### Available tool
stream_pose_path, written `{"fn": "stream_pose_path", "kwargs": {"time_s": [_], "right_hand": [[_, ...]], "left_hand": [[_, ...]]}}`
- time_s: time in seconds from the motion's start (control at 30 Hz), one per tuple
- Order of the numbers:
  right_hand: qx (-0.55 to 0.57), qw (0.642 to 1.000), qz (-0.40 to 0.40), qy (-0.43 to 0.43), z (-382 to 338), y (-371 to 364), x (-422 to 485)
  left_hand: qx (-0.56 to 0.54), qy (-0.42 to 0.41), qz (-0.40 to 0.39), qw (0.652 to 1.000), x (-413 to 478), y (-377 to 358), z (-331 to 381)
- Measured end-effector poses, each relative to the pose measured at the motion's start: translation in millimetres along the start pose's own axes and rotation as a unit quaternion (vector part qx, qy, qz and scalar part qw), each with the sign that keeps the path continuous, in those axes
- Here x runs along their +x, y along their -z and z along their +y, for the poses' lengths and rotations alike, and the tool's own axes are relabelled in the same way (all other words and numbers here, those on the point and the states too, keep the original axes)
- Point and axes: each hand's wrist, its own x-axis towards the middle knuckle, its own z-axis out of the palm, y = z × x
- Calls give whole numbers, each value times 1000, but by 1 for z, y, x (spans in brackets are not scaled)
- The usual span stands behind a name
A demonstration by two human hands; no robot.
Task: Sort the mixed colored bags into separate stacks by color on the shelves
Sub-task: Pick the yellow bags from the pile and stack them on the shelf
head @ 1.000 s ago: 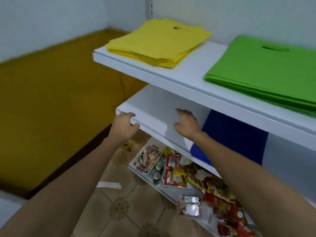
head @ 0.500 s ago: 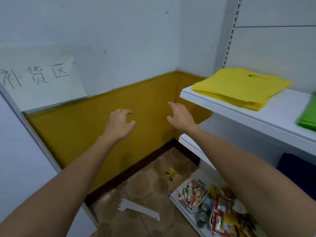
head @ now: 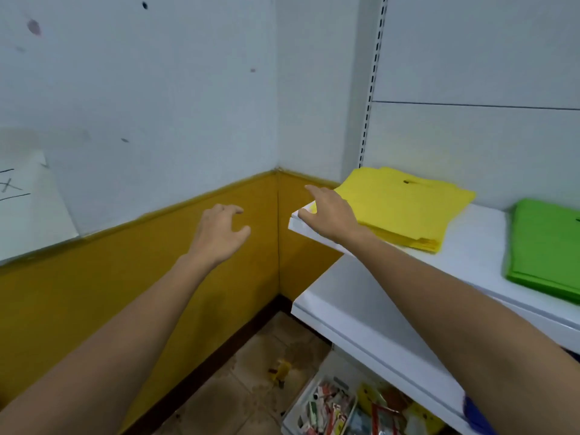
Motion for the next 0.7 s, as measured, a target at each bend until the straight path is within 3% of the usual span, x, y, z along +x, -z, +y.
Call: {"fn": "stream_pose_path", "kwargs": {"time_s": [0.23,0.43,0.57,0.7], "right_hand": [[10,986,68,-150,94,43,22],[-71,947,94,-298,167,69,-2],[-100,884,43,-455,192,70,-11],[-89,857,-18,-507,192,59,-3]], "left_hand": [[-44,-66,-30,996,77,-44,50],[-81,-159,-89,980,132,-95,100],[-151,-187,-108,965,167,-120,127],[-133,-168,-168,962,195,-146,141]]}}
